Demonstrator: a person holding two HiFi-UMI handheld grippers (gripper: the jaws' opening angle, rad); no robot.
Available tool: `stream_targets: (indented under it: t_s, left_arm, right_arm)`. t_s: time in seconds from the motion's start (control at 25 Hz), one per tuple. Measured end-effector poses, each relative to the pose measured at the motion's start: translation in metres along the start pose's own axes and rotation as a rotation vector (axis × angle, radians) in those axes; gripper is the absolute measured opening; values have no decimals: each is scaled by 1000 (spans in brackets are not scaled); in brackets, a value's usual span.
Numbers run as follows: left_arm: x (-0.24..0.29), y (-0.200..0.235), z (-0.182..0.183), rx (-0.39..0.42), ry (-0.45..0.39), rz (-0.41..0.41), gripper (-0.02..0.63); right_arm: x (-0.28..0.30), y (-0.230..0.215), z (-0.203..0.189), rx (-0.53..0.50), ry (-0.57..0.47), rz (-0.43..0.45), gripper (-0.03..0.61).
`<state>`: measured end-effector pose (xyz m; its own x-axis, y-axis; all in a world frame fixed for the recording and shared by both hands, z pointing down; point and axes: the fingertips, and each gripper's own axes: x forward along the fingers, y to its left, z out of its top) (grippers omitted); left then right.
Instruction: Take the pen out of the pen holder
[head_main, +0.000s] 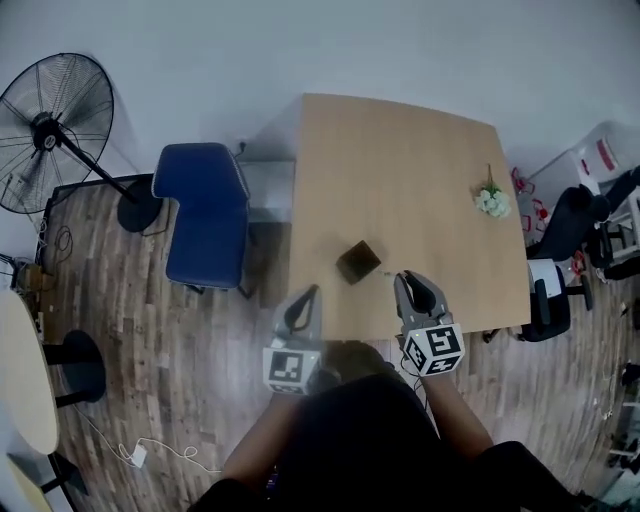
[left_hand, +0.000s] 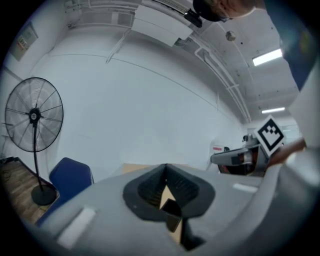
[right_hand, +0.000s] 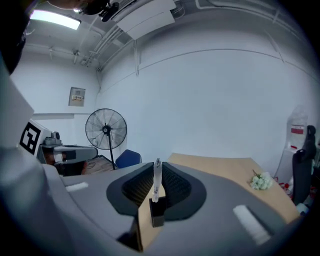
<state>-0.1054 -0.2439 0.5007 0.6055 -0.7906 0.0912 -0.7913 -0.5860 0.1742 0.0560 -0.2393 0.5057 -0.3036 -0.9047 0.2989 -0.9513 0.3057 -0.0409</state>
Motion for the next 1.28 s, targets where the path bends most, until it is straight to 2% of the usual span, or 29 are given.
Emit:
stream_targets:
  t_s: [0.2,0.4,0.8,1.28]
  left_arm:
    - [-12,-11,5,46,-6,-51,3]
    - [-26,-13,1,35,6,-26,3]
    - [8,-57,12,79,-15,-52,3]
    - [39,-79,20,94,-13,-40,3]
  right_arm:
    - [-40,-2,-14,11,44,-79,54]
    - [-63,-2,-20,23,47,-107,52]
    - [-98,-72,-5,5,9,-210,52]
    - [-100,-112,-7,18,-5,-202,52]
